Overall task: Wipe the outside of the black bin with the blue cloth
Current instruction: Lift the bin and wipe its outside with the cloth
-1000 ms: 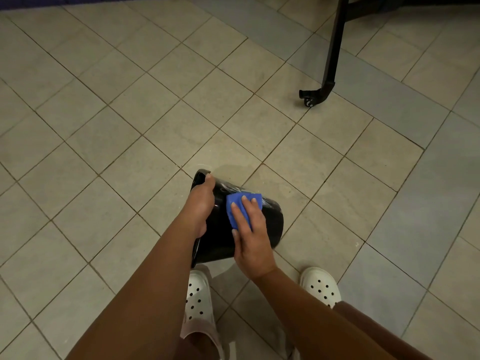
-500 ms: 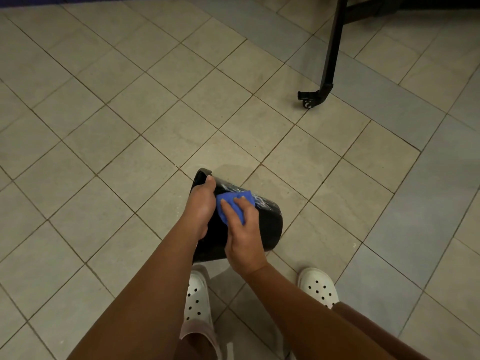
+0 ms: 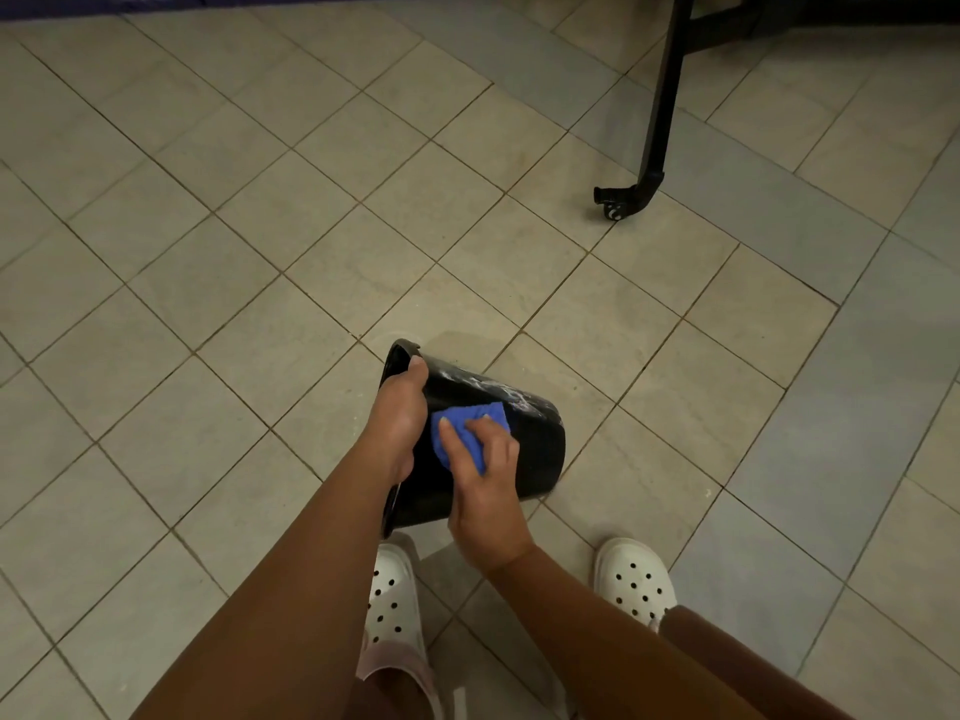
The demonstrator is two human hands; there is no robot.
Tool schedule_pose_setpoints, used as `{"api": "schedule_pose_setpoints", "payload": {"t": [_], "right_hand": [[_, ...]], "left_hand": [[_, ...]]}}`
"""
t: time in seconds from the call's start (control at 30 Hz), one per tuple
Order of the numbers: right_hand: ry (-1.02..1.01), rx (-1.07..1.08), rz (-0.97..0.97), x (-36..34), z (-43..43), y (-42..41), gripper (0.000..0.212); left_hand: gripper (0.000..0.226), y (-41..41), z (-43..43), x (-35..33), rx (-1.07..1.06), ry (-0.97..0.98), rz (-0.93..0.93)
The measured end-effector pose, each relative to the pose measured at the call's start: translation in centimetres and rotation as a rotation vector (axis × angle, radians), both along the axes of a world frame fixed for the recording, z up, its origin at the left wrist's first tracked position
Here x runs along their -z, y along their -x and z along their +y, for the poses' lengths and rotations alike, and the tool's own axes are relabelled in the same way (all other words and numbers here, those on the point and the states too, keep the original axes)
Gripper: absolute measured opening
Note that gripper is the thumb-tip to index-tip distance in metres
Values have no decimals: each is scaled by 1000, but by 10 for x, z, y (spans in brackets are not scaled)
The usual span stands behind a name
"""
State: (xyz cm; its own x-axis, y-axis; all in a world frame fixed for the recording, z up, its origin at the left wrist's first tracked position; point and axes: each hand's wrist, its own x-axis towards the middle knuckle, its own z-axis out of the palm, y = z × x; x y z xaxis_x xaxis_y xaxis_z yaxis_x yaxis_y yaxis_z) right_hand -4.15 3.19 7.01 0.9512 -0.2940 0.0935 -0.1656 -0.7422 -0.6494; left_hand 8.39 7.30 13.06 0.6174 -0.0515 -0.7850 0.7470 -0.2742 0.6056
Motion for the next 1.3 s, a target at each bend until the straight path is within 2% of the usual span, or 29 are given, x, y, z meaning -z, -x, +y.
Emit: {"api": "schedule_pose_setpoints", "payload": {"t": [0.13, 0.33, 0.5, 0.67, 0.77, 0.87, 0.93, 1.07, 1.2, 1.3], "right_hand": [[-96, -26, 13, -11, -6, -27, 69], [-196, 15, 107, -18, -10, -48, 70], [-132, -51, 50, -10, 3, -23, 71], [-42, -121, 175, -18, -17, -48, 76], [-100, -45, 208, -19, -27, -55, 74], [-58, 86, 292, -16, -21, -43, 77], [-54, 139, 260, -11, -10, -32, 80], [-88, 41, 151, -12, 0, -31, 77], [-122, -63, 123, -21, -15, -52, 75], [-134, -38, 167, -17, -27, -59, 77]], "left_hand": [[48, 0, 0, 0, -8, 13, -2], [51, 1, 2, 3, -63, -27, -90], [60, 6, -1, 3, -13, -52, -166], [56, 3, 5, 5, -16, -84, -189], [50, 3, 5, 5, 0, -105, -185], [42, 1, 2, 1, -22, -107, -148], [39, -2, 0, -1, -5, -101, -136], [40, -1, -2, -2, 0, -75, -144], [56, -2, 1, -4, 33, -78, -221], [49, -1, 1, -4, 29, -92, -262]]}}
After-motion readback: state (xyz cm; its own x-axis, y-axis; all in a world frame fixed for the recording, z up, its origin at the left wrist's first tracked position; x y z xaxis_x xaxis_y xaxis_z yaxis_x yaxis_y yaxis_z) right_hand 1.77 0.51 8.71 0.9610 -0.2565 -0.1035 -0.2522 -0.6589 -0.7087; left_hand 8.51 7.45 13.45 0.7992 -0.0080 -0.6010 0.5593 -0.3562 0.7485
